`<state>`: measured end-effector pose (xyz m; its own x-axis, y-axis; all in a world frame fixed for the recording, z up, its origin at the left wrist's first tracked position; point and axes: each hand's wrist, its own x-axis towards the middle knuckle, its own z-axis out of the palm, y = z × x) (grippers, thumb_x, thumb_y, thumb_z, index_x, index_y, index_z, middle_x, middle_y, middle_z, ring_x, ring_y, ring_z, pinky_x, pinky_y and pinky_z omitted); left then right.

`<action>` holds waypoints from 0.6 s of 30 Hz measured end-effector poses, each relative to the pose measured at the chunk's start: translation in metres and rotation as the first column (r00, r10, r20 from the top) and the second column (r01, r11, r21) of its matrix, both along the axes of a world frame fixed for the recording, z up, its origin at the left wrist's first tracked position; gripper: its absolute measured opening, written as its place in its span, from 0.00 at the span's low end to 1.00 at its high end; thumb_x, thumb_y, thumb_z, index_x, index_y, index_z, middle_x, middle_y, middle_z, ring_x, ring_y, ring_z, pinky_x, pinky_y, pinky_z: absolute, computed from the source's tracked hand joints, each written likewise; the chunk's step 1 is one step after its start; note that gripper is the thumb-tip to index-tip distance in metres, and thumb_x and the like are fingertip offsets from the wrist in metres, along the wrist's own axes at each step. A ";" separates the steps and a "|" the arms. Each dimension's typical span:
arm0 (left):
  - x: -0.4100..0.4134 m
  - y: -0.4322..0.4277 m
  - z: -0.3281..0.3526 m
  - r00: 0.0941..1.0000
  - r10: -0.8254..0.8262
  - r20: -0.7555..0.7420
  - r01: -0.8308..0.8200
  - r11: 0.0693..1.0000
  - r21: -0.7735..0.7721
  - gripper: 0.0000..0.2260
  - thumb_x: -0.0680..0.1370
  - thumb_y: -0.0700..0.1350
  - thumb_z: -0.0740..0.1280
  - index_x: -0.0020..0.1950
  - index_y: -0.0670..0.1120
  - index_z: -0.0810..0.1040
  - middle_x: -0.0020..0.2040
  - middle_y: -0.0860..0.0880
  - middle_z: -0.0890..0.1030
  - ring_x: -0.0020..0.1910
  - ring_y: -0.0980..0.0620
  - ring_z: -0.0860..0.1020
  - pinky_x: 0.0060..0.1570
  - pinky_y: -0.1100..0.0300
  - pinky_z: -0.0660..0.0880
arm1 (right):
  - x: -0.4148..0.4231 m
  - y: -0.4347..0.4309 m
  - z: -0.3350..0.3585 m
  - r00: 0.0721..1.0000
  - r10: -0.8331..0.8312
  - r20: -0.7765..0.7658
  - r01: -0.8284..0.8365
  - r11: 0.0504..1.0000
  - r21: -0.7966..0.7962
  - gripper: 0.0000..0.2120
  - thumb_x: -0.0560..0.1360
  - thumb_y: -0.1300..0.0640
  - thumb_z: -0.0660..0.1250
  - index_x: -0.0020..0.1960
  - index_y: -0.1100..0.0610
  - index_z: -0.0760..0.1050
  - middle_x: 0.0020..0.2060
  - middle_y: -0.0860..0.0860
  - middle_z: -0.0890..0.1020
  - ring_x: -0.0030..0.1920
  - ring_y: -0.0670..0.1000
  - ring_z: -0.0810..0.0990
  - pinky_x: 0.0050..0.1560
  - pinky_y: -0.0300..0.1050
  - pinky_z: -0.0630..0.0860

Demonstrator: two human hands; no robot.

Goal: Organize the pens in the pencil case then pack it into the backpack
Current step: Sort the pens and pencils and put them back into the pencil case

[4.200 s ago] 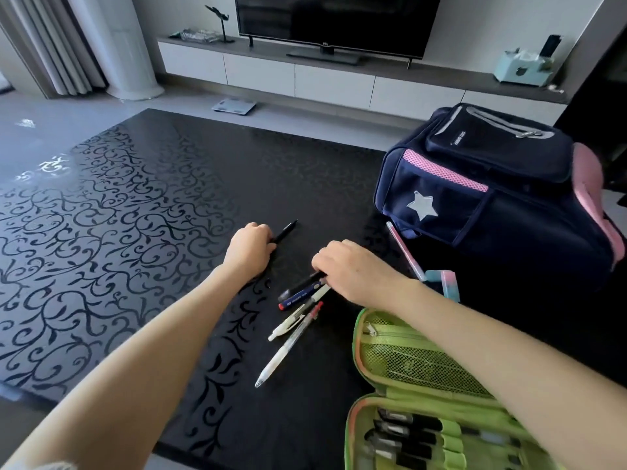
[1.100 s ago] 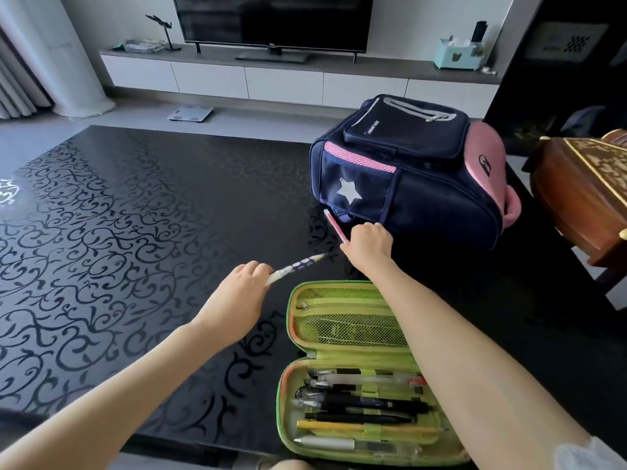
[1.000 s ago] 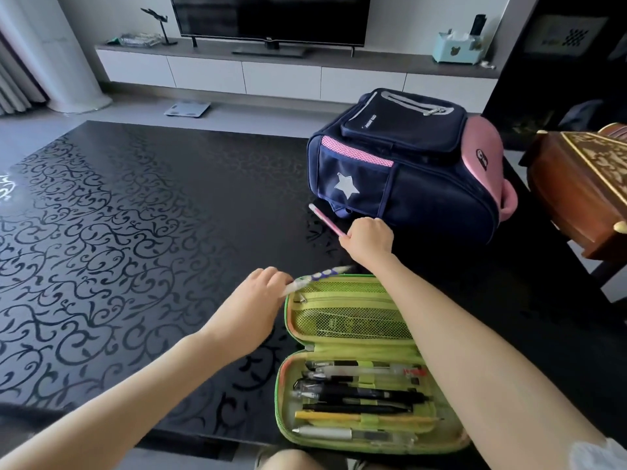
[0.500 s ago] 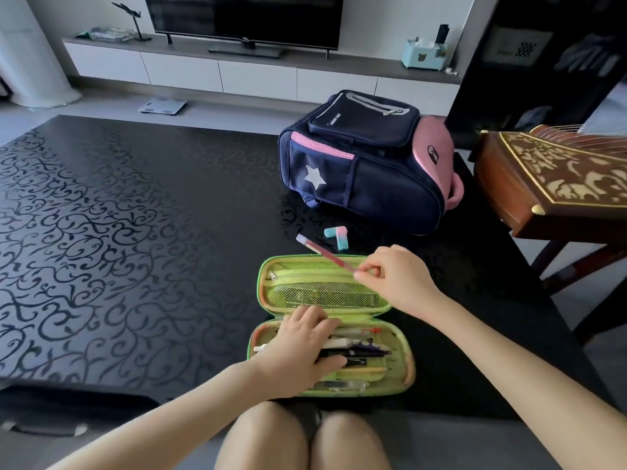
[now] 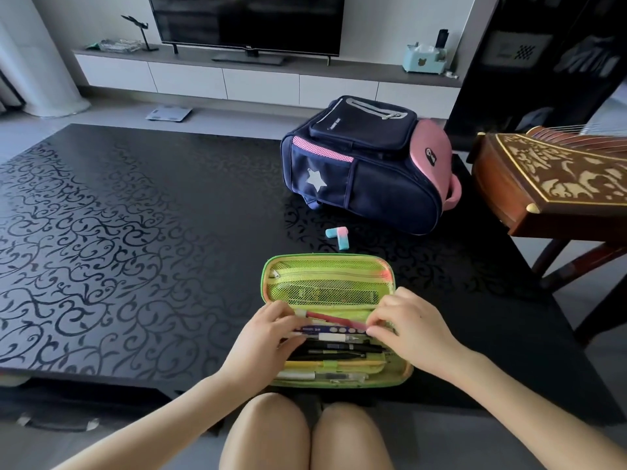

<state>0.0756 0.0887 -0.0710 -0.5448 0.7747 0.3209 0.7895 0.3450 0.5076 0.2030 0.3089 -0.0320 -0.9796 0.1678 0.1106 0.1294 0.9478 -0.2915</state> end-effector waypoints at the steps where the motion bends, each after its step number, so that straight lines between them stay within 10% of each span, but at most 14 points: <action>1: 0.000 -0.001 0.000 0.998 0.021 0.063 -0.023 0.999 0.033 0.06 0.71 0.44 0.71 0.47 0.51 0.80 0.42 0.57 0.75 0.41 0.60 0.73 0.42 0.70 0.71 | 0.000 -0.001 -0.001 1.000 0.005 -0.003 -0.005 1.000 0.003 0.08 0.74 0.47 0.67 0.46 0.49 0.82 0.39 0.44 0.80 0.45 0.45 0.70 0.41 0.38 0.68; 9: -0.003 0.006 0.015 0.892 0.196 0.407 -0.253 0.963 0.092 0.03 0.77 0.41 0.65 0.45 0.49 0.75 0.45 0.56 0.77 0.47 0.64 0.75 0.41 0.77 0.70 | 0.002 -0.006 -0.012 0.993 0.112 -0.021 -0.112 0.993 0.022 0.09 0.71 0.46 0.69 0.48 0.49 0.83 0.36 0.44 0.81 0.41 0.49 0.73 0.40 0.42 0.70; 14: -0.029 0.018 0.021 0.939 0.291 0.184 -0.305 0.951 0.052 0.04 0.77 0.42 0.65 0.49 0.47 0.78 0.47 0.52 0.76 0.43 0.51 0.74 0.47 0.59 0.73 | -0.021 0.004 0.006 0.996 -0.008 -0.087 0.002 0.998 -0.063 0.17 0.73 0.40 0.59 0.44 0.48 0.82 0.36 0.43 0.81 0.41 0.45 0.74 0.39 0.35 0.68; 18: -0.078 0.044 0.023 0.886 0.448 0.118 -0.417 0.882 -0.220 0.17 0.78 0.49 0.62 0.66 0.47 0.70 0.64 0.43 0.73 0.60 0.42 0.71 0.59 0.53 0.67 | -0.064 0.038 0.009 0.945 -0.324 0.036 0.325 0.946 -0.006 0.12 0.76 0.44 0.61 0.50 0.51 0.77 0.41 0.47 0.79 0.45 0.51 0.78 0.39 0.44 0.72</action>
